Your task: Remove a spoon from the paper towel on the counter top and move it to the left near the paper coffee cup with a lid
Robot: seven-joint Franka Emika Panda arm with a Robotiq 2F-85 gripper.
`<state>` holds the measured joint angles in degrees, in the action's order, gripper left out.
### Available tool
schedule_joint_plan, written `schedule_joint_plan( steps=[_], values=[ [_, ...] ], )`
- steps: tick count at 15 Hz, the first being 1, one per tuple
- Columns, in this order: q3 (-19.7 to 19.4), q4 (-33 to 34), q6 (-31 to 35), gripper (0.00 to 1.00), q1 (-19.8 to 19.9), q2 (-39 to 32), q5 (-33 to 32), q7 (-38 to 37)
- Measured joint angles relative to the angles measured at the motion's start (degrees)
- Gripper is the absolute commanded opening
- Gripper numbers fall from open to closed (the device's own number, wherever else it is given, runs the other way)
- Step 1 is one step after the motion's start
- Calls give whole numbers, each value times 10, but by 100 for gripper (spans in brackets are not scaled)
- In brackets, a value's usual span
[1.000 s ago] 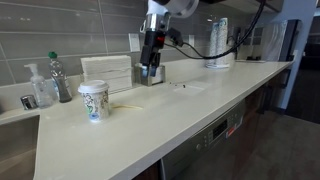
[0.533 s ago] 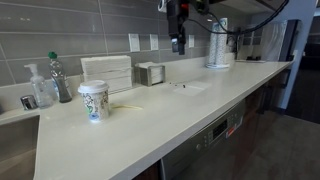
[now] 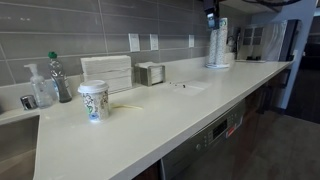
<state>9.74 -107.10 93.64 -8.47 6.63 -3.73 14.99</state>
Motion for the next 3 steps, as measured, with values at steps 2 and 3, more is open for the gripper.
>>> schedule_joint_plan(
  steps=[2,3],
  values=[
    [-4,-12,0,100,4,19,-1,0],
    [-4,-15,0,100,4,22,-2,0]
  ],
)
